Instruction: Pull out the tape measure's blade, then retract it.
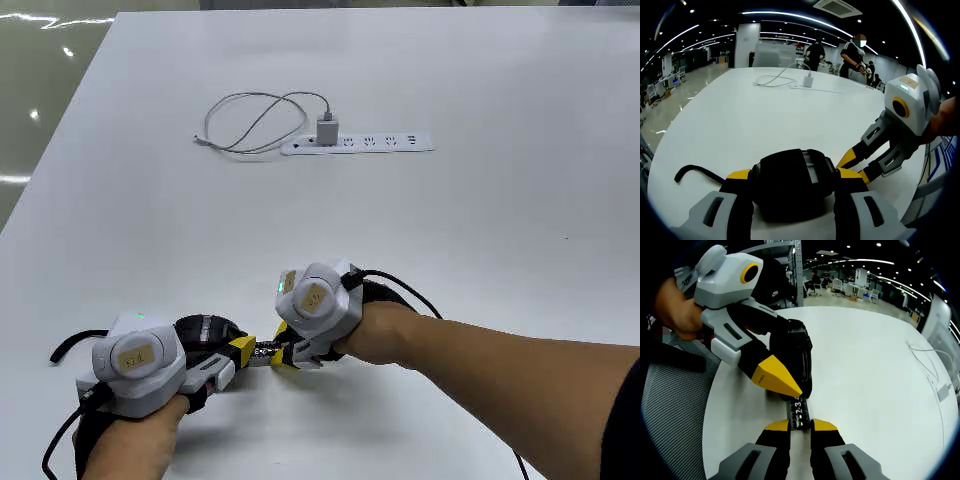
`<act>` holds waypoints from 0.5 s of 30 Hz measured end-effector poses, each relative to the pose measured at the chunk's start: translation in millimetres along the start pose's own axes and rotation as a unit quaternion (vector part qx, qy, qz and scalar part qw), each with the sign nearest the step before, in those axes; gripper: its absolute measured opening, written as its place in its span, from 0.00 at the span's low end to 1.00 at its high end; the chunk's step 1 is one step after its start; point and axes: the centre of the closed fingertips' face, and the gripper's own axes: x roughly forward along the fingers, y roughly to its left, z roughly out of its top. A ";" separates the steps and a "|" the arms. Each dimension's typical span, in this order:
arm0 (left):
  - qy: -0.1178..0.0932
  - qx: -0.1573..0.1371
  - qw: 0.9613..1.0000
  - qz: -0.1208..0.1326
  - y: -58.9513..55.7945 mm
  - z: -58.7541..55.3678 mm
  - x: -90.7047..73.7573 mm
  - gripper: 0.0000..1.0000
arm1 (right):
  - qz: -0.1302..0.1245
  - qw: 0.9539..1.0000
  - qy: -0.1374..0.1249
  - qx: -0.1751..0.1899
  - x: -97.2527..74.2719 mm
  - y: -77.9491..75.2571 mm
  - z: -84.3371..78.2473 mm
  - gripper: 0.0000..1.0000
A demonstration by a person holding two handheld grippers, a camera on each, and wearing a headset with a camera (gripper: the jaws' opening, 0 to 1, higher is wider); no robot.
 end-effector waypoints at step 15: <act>0.002 0.001 1.000 -0.002 0.1 0.4 0.2 0.61 | 0.000 1.000 -0.007 0.005 3.1 1.8 4.2 0.11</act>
